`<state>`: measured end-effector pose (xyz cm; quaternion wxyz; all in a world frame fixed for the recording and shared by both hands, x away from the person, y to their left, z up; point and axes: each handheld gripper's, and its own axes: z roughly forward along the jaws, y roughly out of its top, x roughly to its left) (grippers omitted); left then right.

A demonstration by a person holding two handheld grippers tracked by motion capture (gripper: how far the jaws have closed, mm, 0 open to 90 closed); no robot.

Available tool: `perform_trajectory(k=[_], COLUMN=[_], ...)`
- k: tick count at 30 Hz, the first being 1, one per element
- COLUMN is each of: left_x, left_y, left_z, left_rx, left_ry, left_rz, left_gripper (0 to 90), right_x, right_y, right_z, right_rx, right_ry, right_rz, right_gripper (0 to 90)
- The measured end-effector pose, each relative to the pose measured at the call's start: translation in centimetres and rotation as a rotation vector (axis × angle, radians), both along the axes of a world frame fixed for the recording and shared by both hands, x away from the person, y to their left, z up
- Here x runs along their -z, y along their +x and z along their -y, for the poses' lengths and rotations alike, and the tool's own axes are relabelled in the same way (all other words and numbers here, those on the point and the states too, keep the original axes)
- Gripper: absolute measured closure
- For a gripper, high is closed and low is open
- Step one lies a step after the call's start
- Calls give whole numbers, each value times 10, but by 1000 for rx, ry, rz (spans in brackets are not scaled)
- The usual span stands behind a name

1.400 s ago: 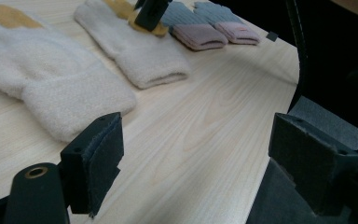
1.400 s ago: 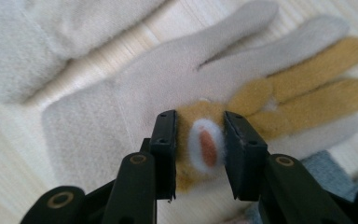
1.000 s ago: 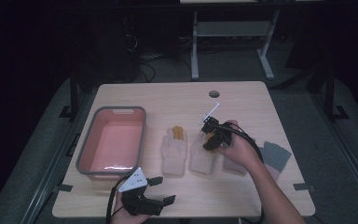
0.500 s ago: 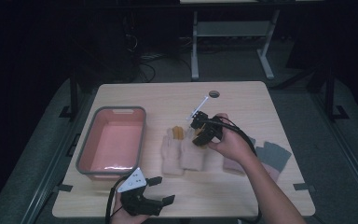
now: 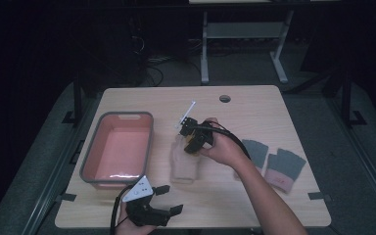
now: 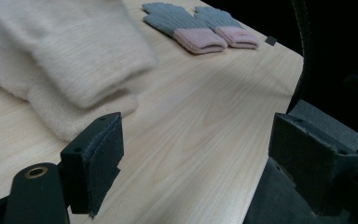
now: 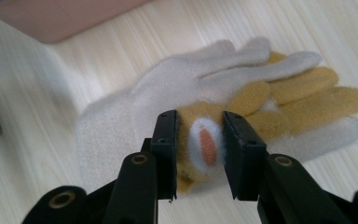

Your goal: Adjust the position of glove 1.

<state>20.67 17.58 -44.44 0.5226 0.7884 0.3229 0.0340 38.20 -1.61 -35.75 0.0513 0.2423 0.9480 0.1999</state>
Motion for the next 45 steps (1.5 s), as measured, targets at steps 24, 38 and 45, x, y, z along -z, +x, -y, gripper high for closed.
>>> perform_trajectory(k=[24, 38, 45], left_x=[0, 0, 0], left_y=[0, -1, 0], left_z=[-1, 0, 0], left_rx=[-4, -8, -10], left_ry=[-2, -3, -2], left_rz=[0, -3, -4], left_gripper=[182, 182, 183], right_x=[41, 28, 38], right_y=[21, 19, 20], right_z=[-10, -19, -34], right_rx=[24, -3, -24], right_ry=[1, 49, 15], right_rz=[-127, -94, -74], right_gripper=[610, 489, 434])
